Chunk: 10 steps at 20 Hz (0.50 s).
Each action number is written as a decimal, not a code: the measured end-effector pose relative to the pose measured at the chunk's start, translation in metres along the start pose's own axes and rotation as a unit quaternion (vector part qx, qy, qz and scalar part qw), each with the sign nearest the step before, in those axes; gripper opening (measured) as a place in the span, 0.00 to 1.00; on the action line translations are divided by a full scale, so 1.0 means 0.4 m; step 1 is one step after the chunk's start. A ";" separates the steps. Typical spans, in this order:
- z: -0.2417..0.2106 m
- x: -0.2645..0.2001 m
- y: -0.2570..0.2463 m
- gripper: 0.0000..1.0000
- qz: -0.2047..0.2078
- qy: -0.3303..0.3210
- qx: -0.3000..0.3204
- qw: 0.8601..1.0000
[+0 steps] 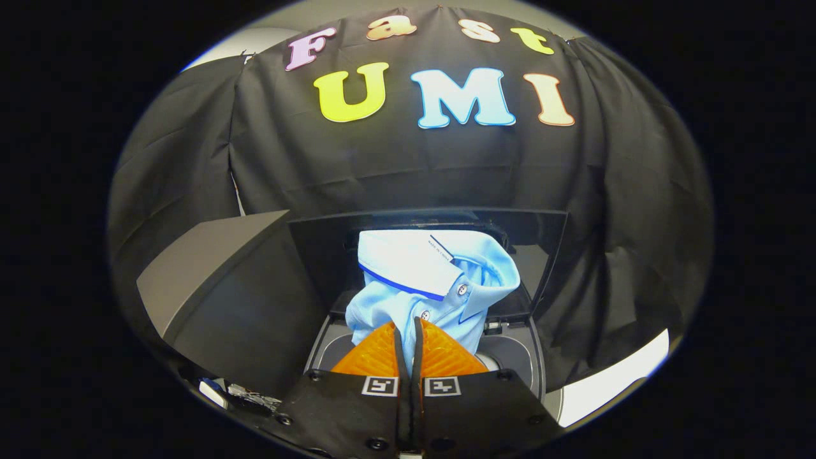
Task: Put the clothes into the washing machine and then close the washing machine lid.
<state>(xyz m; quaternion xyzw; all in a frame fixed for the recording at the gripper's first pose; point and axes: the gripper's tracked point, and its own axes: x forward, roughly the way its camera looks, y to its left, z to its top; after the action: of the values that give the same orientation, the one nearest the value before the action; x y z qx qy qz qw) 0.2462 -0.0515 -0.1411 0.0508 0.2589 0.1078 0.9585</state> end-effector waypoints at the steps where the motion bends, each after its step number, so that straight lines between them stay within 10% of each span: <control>1: -0.016 0.011 -0.002 0.01 -0.002 0.006 0.001 1.000; 10: -0.189 0.070 -0.010 0.01 -0.009 0.069 -0.022 0.997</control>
<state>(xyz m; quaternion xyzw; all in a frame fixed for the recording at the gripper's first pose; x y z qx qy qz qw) 0.2323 -0.0456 -0.2204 0.0203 0.3222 0.1084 0.9402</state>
